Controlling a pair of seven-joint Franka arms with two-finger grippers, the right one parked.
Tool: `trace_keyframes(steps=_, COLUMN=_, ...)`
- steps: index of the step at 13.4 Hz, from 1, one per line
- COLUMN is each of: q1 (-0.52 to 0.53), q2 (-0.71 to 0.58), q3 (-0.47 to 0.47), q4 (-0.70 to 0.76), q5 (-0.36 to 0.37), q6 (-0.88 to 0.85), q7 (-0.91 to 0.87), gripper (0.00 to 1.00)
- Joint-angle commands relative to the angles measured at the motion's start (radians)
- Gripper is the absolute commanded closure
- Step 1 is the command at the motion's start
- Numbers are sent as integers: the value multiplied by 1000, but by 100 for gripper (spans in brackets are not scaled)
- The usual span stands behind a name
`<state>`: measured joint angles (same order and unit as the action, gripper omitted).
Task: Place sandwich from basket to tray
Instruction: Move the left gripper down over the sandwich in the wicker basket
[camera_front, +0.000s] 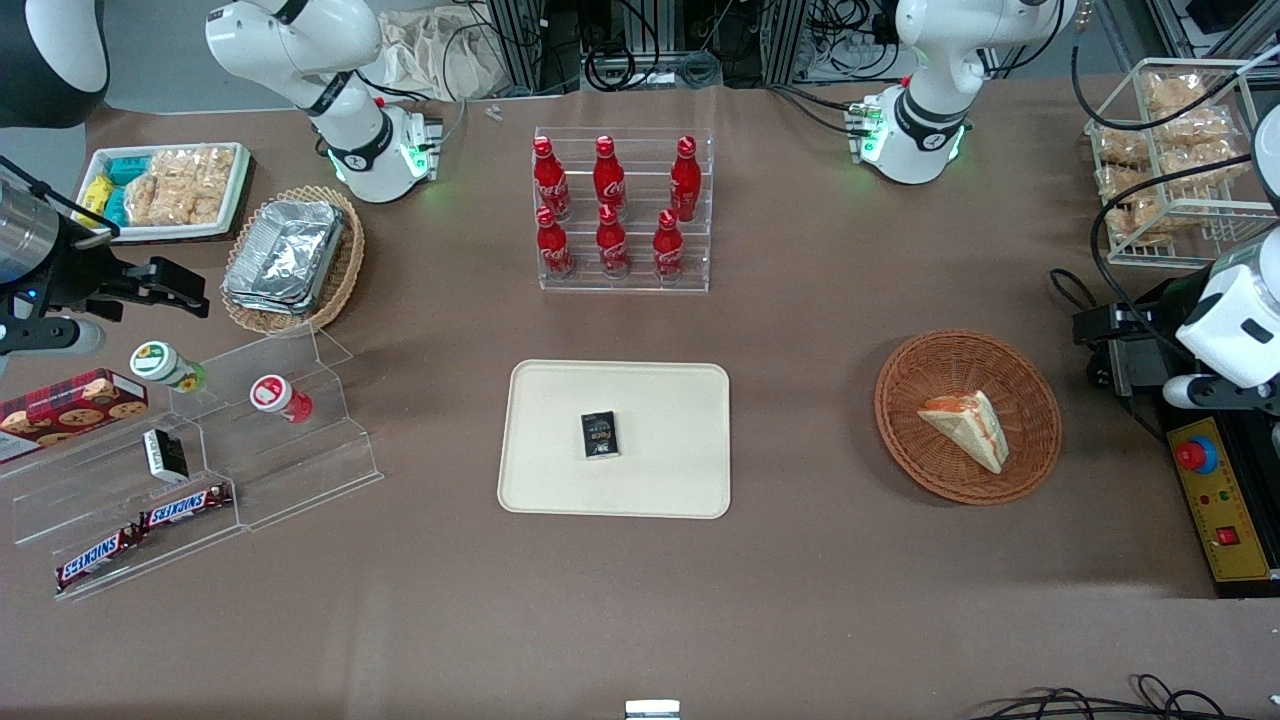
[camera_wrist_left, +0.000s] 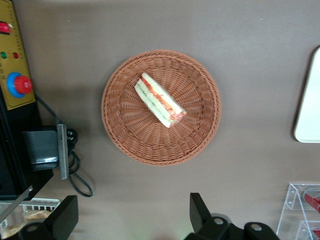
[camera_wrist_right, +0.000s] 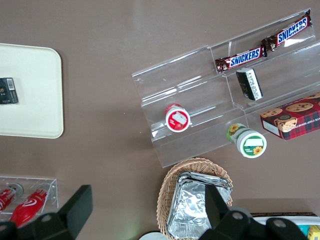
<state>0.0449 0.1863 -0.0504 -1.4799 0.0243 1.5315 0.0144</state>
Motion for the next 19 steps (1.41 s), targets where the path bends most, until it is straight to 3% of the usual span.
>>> trace_keyframes(steps=1, q1=-5, q2=16, q3=-6, q4=43, q5=32, q6=-30, q7=-37, gripper=0)
trace_keyframes(steps=5, q1=-5, q2=28, q3=-23, q4=41, q5=35, q6=-30, q7=-97, gripper=0)
trace_keyframes(steps=8, q1=16, q2=18, q3=-14, q4=-34, q5=-9, q6=18, q7=-236, gripper=0)
trace_keyframes(steps=16, q1=15, q2=5, q3=-12, q4=-434, q5=-9, q6=516, q7=-896, gripper=0)
trace_keyframes(steps=19, q1=15, q2=33, q3=-12, q4=-551, q5=-11, q6=686, q7=-967, gripper=0)
